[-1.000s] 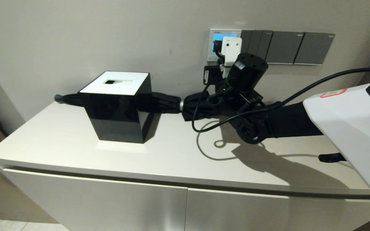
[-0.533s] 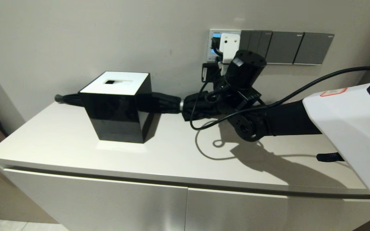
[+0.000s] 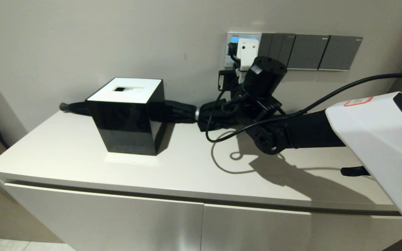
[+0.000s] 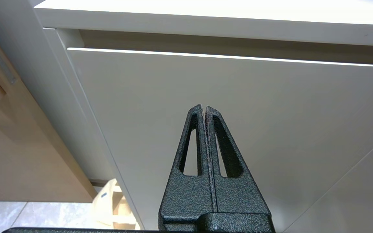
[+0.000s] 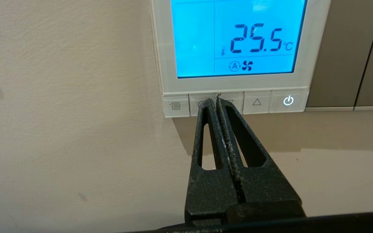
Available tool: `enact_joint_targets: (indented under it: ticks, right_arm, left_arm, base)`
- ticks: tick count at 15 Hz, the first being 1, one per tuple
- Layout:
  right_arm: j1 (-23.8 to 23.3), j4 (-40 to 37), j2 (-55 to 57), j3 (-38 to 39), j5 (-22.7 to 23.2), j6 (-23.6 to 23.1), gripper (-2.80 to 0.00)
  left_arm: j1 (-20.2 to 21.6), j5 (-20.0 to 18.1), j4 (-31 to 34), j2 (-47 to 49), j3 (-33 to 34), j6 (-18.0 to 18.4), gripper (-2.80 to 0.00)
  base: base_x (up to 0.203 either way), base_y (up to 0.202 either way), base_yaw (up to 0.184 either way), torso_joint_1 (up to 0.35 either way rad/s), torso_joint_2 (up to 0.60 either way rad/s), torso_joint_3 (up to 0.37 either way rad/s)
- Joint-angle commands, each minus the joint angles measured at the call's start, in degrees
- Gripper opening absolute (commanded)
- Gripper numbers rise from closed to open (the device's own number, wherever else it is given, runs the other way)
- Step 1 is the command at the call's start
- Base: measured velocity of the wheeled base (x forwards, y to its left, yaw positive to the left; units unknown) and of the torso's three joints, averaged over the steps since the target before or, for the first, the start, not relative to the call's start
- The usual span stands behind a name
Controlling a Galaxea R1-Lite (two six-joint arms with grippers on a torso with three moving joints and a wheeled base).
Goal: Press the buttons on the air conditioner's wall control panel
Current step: Press the temperature decrease button
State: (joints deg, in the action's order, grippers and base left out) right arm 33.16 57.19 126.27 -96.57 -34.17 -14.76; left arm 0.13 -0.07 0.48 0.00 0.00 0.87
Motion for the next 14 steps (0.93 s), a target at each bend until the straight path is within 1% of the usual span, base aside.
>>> enact_joint_targets:
  ticks: [1,7,14]
  right_arm:
    - [-0.06,0.29,0.29,-0.02,-0.20,-0.09,-2.80]
    - [-0.81,0.61,-0.05,0.84,-0.19,-0.01,-2.80]
    - [0.50,1.21,-1.32,2.59,-0.46,0.09,-2.80]
  left_arm:
    - [0.04,-0.01,0.03,0.00,0.00,0.01,-2.80]
    - [0.04,-0.01,0.01,0.05,0.00,0.01,-2.80]
    - [0.04,-0.01,0.04,0.03,0.00,0.01,-2.80]
  base:
    - [0.000,0.000,0.000,0.000,0.00,0.000]
    - [0.000,0.000,0.000,0.000,0.00,0.000]
    - [0.000,0.000,0.000,0.000,0.00,0.000]
